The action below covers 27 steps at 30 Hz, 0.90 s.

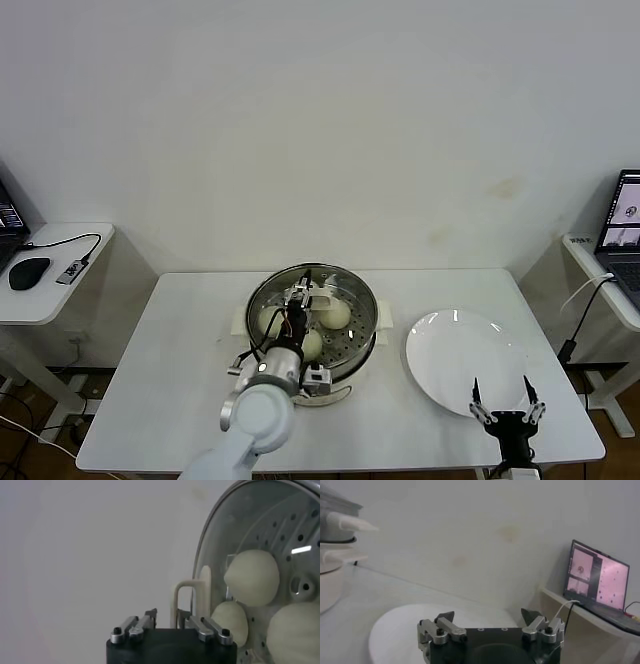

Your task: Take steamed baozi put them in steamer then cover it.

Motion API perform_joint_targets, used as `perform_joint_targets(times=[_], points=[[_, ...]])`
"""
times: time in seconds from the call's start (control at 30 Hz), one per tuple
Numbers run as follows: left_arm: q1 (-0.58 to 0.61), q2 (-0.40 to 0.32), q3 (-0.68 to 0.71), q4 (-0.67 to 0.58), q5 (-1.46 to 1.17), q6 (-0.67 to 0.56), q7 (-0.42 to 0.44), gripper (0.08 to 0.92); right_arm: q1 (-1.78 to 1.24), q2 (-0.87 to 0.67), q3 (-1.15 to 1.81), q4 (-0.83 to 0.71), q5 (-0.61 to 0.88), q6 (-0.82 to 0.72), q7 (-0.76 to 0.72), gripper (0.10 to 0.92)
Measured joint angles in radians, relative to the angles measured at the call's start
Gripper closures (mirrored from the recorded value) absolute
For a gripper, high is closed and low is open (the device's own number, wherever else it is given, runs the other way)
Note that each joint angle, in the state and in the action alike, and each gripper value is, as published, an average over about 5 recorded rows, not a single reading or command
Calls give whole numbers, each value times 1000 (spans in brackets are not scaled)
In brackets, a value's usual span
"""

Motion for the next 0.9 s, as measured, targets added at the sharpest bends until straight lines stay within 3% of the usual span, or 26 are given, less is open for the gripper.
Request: perform_joint_targets(times=[0.37,0.6,0.9], points=[[178,98,-65,-217,-67,-41,-63,202,-6,-5,-7,2,-4,8,0,203],[376,140,-205,-345,-303,-109,-178,177,-13,-18,-24,7,10,24,-10,203],[545,116,-453,-335,-882,-256,-365,177,-45,-87,-78,29,76,64,-28,203]])
